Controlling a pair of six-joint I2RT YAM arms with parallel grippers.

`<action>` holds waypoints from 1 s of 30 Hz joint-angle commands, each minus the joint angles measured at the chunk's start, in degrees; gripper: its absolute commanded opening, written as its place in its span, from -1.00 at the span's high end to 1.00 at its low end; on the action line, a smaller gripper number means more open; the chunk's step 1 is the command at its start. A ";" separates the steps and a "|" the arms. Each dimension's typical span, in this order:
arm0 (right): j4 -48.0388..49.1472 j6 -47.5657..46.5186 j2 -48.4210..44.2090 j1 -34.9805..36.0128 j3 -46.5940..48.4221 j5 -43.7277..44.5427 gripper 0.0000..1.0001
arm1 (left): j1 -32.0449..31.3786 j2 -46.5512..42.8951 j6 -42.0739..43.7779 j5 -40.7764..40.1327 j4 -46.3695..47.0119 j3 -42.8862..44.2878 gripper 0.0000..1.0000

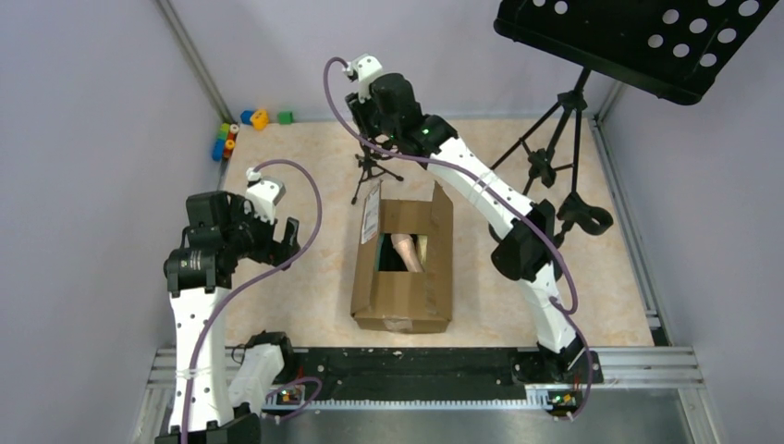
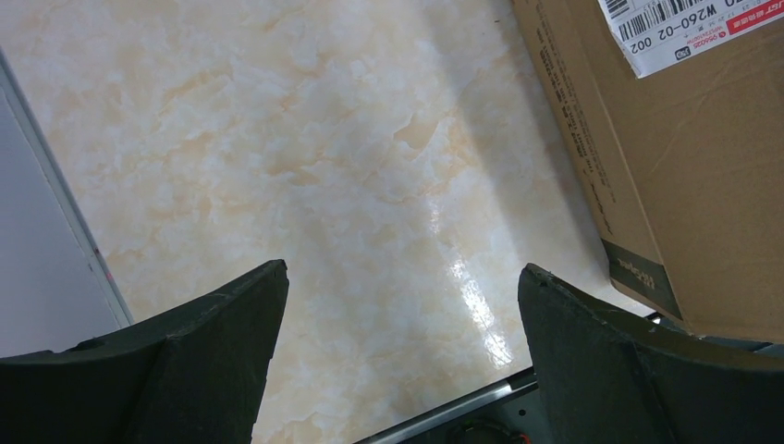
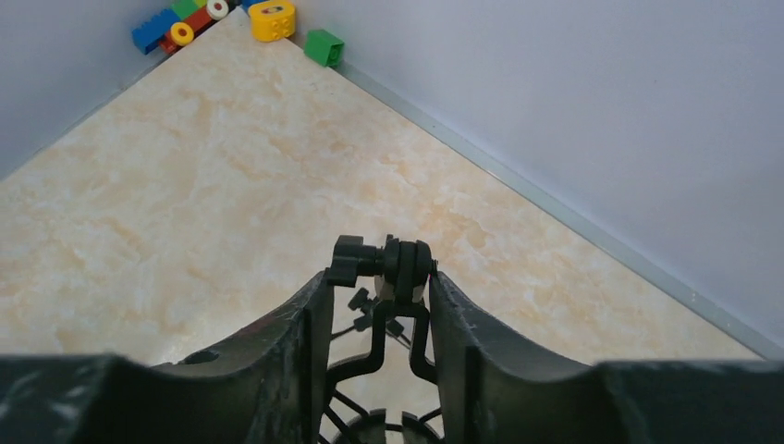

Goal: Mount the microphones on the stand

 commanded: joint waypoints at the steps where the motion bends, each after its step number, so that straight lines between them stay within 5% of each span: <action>1: 0.67 0.74 1.62 -0.54 2.49 -1.24 0.30 | -0.17 -0.84 0.98 -0.88 1.32 -0.53 -0.98; 4: -0.18 1.06 1.12 -1.06 2.38 -1.74 0.58 | -0.18 -0.89 0.98 -0.88 1.41 -0.66 -0.98; 14: -4.68 3.14 -6.05 -5.88 -1.04 0.29 1.00 | -0.17 -0.65 0.81 -0.54 2.11 -0.66 -0.98; 30: -12.06 6.20 -19.54 -13.38 -15.23 2.58 1.00 | -0.17 -0.78 0.66 0.21 2.54 -0.69 -0.98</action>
